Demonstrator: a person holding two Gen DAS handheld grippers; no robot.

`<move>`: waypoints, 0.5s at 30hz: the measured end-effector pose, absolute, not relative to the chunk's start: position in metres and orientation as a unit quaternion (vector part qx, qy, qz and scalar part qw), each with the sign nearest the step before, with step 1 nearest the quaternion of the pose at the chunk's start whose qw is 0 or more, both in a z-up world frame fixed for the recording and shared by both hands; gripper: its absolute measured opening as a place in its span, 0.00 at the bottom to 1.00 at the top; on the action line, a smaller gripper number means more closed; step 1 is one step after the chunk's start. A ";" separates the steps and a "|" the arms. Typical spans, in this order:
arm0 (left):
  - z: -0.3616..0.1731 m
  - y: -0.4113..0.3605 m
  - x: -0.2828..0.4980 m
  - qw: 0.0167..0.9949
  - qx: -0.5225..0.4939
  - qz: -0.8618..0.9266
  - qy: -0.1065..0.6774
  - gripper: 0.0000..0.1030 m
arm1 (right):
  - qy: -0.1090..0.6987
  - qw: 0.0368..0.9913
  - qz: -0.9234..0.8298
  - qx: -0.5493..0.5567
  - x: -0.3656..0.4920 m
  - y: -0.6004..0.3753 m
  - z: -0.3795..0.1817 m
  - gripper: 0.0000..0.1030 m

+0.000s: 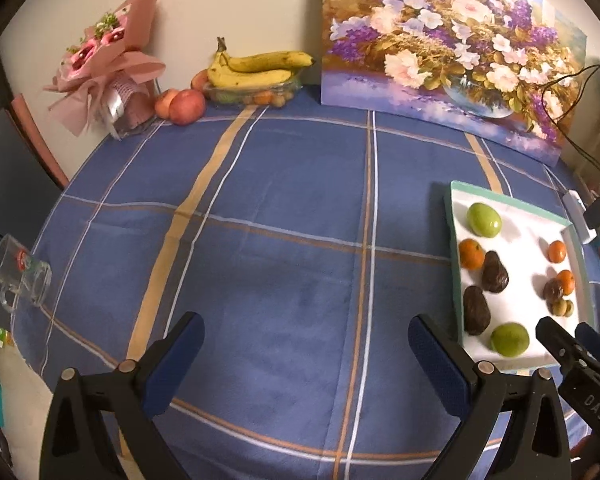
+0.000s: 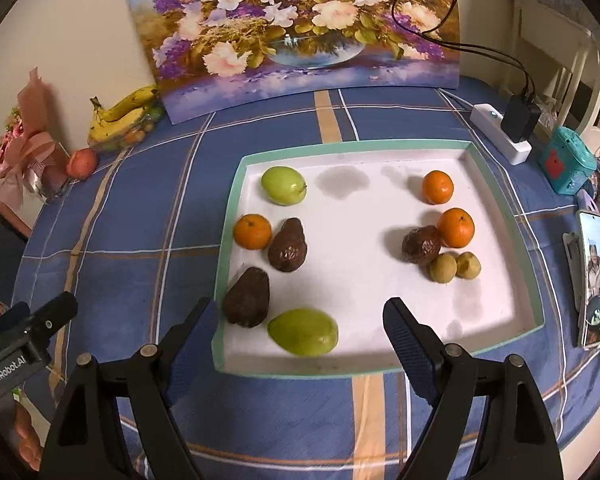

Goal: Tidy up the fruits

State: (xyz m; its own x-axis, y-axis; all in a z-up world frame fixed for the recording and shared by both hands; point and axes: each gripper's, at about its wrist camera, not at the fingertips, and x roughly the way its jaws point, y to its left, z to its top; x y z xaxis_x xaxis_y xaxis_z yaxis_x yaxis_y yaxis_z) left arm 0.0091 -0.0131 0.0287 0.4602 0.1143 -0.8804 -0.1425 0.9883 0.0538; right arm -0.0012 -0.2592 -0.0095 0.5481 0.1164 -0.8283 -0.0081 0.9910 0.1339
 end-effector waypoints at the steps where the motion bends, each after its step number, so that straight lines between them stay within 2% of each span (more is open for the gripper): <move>1: 0.027 -0.012 0.007 0.851 -0.011 0.077 0.519 1.00 | 0.474 0.878 0.034 0.054 -0.005 -0.257 -0.010 0.83; 15: 0.012 -0.006 0.001 0.833 -0.022 0.074 0.548 1.00 | 0.487 0.872 0.030 0.033 -0.021 -0.246 -0.034 0.83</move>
